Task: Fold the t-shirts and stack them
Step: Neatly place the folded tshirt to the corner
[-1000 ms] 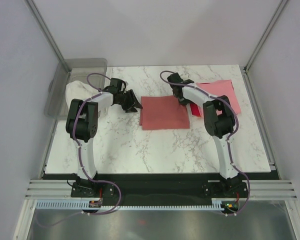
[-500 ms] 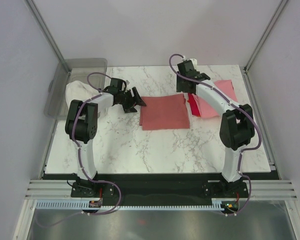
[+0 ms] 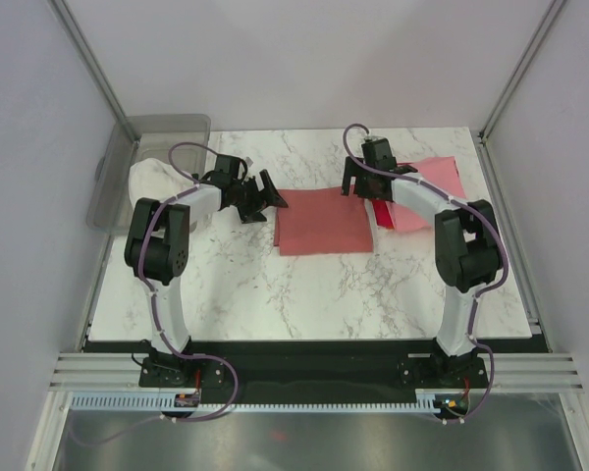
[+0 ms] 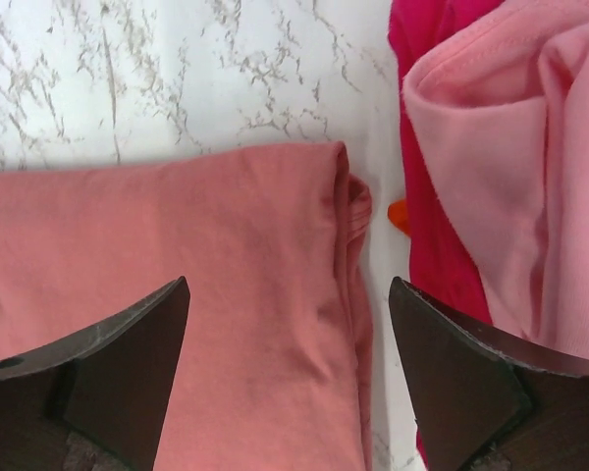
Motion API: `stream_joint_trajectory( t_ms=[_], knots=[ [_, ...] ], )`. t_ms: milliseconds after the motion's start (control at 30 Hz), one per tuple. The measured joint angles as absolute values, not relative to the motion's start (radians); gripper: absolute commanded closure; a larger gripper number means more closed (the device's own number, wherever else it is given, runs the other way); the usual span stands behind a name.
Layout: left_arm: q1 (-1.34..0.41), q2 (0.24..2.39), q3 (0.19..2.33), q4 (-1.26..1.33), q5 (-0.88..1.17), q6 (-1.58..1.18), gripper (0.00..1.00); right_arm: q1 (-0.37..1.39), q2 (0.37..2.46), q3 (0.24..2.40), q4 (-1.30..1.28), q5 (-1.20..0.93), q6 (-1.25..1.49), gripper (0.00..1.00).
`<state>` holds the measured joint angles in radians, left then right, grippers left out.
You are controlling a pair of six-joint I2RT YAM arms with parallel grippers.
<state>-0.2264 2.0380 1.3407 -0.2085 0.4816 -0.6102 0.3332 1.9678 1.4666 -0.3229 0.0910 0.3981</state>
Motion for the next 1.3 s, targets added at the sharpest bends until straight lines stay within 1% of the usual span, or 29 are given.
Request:
stream_joint_trajectory(
  t_ms=[433, 667, 900, 1300],
  knots=[
    [-0.231, 2.009, 1.306, -0.183, 0.439, -0.611, 0.00, 0.323, 2.013, 1.447, -0.241, 0.048, 0.431, 0.11],
    [-0.231, 2.002, 1.298, -0.179, 0.435, -0.611, 0.00, 0.323, 2.078, 1.452, -0.251, 0.024, 0.446, 0.11],
    [-0.231, 1.981, 1.277, -0.186, 0.415, -0.611, 0.00, 0.328, 2.112, 1.511, -0.292, 0.025, 0.452, 0.12],
    [-0.231, 1.975, 1.276, -0.200, 0.393, -0.611, 0.00, 0.384, 2.123, 1.531, -0.299, 0.026, 0.468, 0.12]
  ],
)
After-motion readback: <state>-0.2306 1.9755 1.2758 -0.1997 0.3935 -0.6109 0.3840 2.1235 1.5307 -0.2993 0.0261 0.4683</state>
